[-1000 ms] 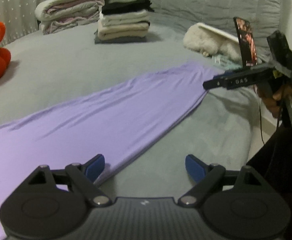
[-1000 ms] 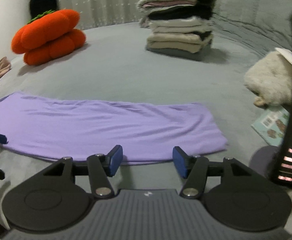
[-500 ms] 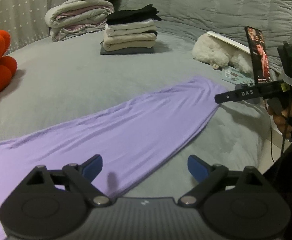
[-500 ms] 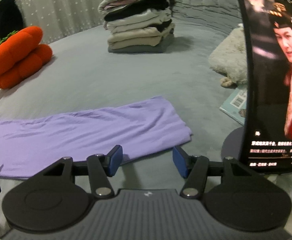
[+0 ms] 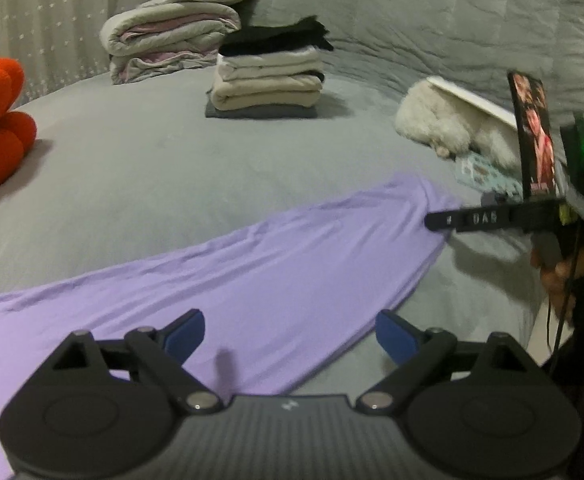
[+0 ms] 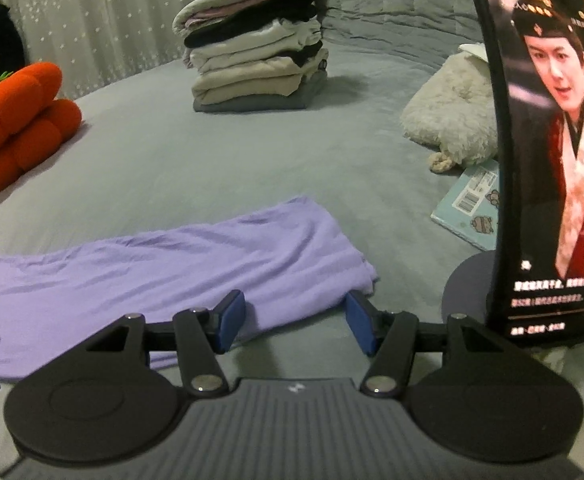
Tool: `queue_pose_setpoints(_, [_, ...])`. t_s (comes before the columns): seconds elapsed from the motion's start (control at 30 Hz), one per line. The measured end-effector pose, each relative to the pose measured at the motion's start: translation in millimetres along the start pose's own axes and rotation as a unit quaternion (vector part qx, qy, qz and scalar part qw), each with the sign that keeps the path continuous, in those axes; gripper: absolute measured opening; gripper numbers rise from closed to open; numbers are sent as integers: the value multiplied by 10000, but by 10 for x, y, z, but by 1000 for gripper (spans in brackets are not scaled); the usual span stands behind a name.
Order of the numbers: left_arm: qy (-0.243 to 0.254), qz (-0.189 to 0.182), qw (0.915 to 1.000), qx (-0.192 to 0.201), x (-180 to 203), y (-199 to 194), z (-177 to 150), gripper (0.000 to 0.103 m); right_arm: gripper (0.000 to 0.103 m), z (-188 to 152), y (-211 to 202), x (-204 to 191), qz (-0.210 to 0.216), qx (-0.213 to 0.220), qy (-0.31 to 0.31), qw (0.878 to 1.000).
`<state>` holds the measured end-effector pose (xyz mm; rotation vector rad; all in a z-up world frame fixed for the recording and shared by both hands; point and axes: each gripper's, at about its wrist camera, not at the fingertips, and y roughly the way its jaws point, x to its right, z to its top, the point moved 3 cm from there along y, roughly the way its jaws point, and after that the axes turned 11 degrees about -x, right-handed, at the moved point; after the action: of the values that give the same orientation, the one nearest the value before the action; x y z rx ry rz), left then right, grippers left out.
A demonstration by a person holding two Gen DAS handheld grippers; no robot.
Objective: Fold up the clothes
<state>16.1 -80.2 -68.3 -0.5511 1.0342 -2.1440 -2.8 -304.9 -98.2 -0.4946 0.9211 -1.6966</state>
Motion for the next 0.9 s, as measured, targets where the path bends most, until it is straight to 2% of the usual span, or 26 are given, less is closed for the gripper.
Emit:
queue_pose_setpoints(0.17, [-373,-112,9992,77,-47,54,87,91,61,31,74,-51,-158,197,36,9997])
queue_pose_setpoints(0.27, [-597,-179,9980,124,-76,87,140,88,52,39,105,-78,-258,344,29,9991])
queue_pose_setpoints(0.3, [-671,-201,9974,139,-85,97,157,87,44,44,111,-80,-279,396,32,9988])
queue_pose_setpoints(0.33, [-748,-226,9968,154,-95,109,175,87,31,49,116,-81,-290,443,36,9986])
queue_pose_setpoints(0.4, [-1007,-414,9940,141,-140,158,213,85,15,63,124,-78,-212,481,50,9986])
queue_pose_setpoints(0.43, [-1151,-529,9919,128,-162,185,228,84,12,71,127,-78,-175,501,53,9986])
queue_pose_setpoints(0.6, [-1837,-1141,9763,62,-271,307,270,84,10,82,74,-168,-29,645,-180,9978])
queue_pose_setpoints(0.73, [-2370,-1681,9569,9,-322,437,292,84,10,69,6,-299,69,765,-505,9958])
queue_pose_setpoints(0.9, [-2687,-2206,9376,9,-310,555,310,81,10,36,-59,-511,263,813,-1022,9911])
